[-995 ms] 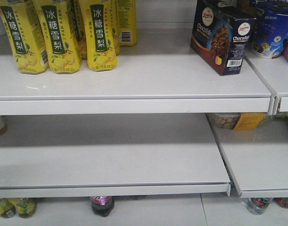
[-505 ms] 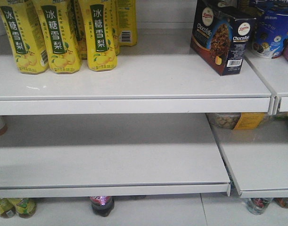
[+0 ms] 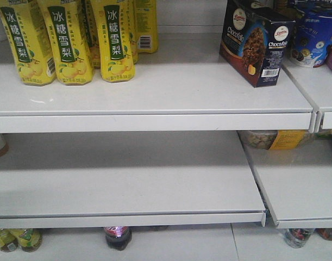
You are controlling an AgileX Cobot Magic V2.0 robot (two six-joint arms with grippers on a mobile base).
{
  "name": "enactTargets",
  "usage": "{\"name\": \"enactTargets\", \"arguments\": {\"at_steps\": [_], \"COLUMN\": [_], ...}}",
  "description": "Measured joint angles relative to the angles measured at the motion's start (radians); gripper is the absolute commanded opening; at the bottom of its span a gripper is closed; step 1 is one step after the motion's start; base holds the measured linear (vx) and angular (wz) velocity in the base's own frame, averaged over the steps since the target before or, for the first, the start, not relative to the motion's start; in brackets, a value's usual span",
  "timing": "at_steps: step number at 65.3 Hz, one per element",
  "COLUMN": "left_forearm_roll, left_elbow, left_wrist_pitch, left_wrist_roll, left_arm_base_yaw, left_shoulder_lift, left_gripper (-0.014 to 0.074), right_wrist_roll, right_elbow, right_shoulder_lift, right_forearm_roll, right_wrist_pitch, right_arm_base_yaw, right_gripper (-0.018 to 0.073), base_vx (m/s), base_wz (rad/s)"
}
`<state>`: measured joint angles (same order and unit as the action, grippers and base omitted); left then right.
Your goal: Left arm holds basket, right arm returns cookies
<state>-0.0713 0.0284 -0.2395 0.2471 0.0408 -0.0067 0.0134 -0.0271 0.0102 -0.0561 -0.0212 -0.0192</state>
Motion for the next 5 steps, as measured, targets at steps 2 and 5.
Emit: {"name": "enactTargets", "arguments": {"at_steps": [2, 5], "left_forearm_roll": [0.000, 0.000], "left_elbow": [0.000, 0.000], "left_wrist_pitch": [0.000, 0.000], "left_wrist_roll": [0.000, 0.000], "left_arm_base_yaw": [0.000, 0.000], "left_shoulder_lift": [0.000, 0.000], "left_gripper": [-0.0006, -0.0006], "right_wrist_roll": [0.000, 0.000], "right_elbow": [0.000, 0.000], "right_shoulder_lift": [0.000, 0.000], "right_forearm_roll": [0.000, 0.000], "right_wrist_pitch": [0.000, 0.000], "right_arm_base_yaw": [0.000, 0.000], "right_gripper": [-0.0008, -0.0008], "base_vx": [0.00, 0.00], "base_wz": [0.00, 0.00]}}
